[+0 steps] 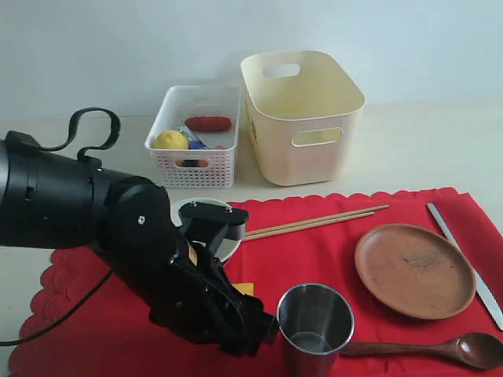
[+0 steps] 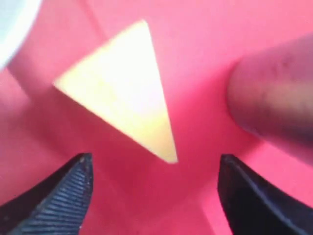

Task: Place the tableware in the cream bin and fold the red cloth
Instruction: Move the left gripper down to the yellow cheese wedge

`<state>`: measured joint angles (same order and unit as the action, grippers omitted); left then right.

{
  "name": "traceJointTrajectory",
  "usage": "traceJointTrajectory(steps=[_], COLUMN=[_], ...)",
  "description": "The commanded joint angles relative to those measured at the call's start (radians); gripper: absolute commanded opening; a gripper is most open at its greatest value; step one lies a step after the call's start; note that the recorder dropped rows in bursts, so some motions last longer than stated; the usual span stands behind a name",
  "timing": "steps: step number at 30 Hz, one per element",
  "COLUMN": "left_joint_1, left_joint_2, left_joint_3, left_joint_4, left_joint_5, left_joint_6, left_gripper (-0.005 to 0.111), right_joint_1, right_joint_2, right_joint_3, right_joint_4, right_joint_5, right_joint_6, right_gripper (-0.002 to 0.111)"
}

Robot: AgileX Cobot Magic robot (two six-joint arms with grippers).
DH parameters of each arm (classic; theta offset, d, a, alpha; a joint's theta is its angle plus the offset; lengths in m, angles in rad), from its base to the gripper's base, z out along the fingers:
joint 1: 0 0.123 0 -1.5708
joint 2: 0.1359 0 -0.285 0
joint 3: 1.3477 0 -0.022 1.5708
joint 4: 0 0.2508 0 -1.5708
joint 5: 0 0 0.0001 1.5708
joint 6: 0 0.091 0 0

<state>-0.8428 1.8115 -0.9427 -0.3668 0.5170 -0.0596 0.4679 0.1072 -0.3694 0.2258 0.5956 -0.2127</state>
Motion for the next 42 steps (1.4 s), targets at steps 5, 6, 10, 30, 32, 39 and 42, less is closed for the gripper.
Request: traceJointTrajectory(steps=[5,6,10,30,32,39,42], left_joint_1=[-0.006,-0.006,-0.006,-0.093,-0.093,-0.093,-0.093], left_joint_2=[0.040,0.050,0.091,0.207,0.216,0.228,0.228], left_joint_3=[-0.097,-0.108,-0.143,-0.291,-0.293,-0.301,-0.301], left_joint_4=[0.095,0.112,0.201,0.554,0.562,0.553,0.538], left_joint_5=[0.033,0.044,0.098,0.199,0.196,0.196,0.202], left_joint_6=[-0.164,-0.181,-0.261,-0.582,-0.606,-0.603,-0.598], left_gripper=[0.070,0.070,0.070,0.070,0.070,0.044,0.033], right_joint_1=[-0.002,-0.002,-0.002,-0.002,-0.002,-0.002,-0.002], right_joint_2=[-0.006,-0.006,-0.006,-0.107,-0.107,-0.107,-0.107], right_joint_3=[0.004,0.004,0.004,0.004,0.011,0.033,0.033], right_joint_4=[0.011,0.013,0.024,0.037,0.037,0.044,0.044], right_joint_5=[-0.012,-0.012,-0.012,-0.012,-0.019,-0.042,-0.042], right_joint_6=[-0.002,-0.002,-0.002,-0.002,-0.002,-0.002,-0.002], right_gripper=[0.000,0.000,0.000,0.000,0.000,0.000,0.000])
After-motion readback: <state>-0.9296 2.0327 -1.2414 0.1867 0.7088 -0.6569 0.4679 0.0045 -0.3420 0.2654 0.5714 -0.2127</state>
